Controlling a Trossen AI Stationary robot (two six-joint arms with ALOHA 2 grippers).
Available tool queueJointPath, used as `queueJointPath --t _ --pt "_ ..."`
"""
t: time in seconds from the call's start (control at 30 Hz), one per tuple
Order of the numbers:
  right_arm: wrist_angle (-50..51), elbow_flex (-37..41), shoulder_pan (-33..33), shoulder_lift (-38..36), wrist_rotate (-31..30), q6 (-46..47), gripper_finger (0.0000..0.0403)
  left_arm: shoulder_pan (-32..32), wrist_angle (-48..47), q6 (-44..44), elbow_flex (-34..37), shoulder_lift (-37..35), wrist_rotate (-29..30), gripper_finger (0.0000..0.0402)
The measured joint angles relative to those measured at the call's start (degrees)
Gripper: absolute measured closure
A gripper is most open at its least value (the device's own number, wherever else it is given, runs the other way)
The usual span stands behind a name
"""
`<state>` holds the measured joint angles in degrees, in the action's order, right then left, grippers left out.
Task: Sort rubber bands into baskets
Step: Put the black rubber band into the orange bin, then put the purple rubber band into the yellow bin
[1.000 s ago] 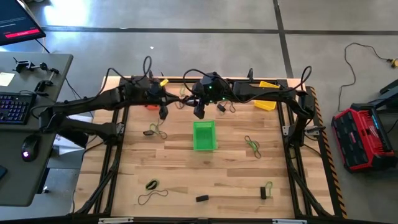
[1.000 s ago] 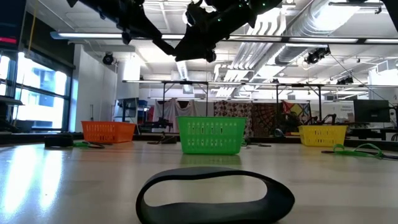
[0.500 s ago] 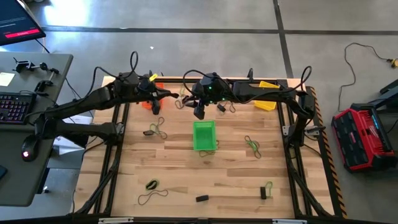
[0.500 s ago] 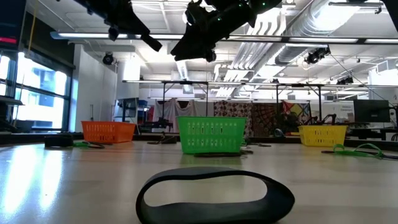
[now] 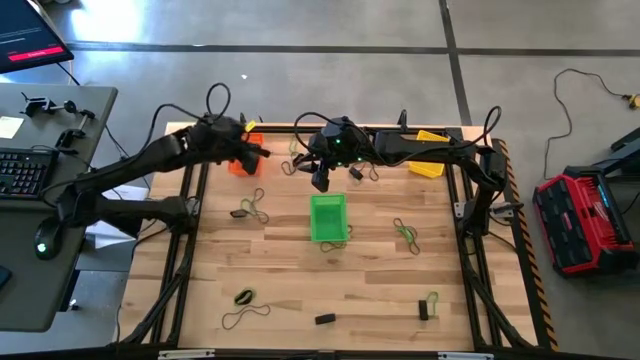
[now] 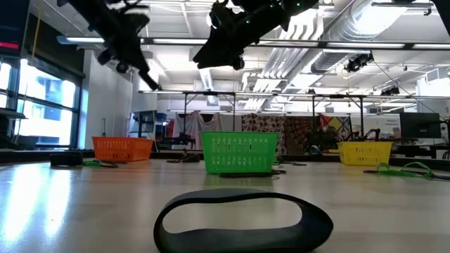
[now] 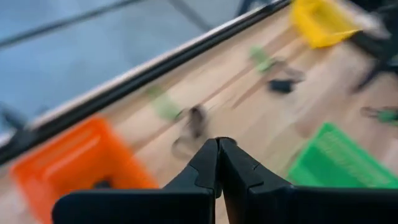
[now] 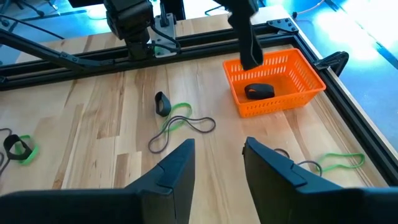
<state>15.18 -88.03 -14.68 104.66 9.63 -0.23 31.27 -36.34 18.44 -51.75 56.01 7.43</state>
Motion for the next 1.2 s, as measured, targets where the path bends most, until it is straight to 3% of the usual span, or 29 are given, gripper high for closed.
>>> queueJointPath --t 0.23,0.5,1.03,1.2 --pt "0.0 0.0 0.0 0.0 0.0 0.3 0.0277 5.9 -5.7 1.9 0.0 5.1 0.6 0.0401" --pt "0.0 0.0 0.1 0.0 0.3 1.6 0.0277 10.2 -5.9 -0.5 0.0 11.8 -1.3 0.0396" --pt "0.0 0.0 0.1 0.0 0.3 1.8 0.0277 11.1 -5.8 -3.7 0.0 16.3 0.4 0.03" --pt "0.0 0.0 0.1 0.0 0.3 1.7 0.0277 11.2 -5.8 -5.0 0.0 16.3 1.1 0.0292"
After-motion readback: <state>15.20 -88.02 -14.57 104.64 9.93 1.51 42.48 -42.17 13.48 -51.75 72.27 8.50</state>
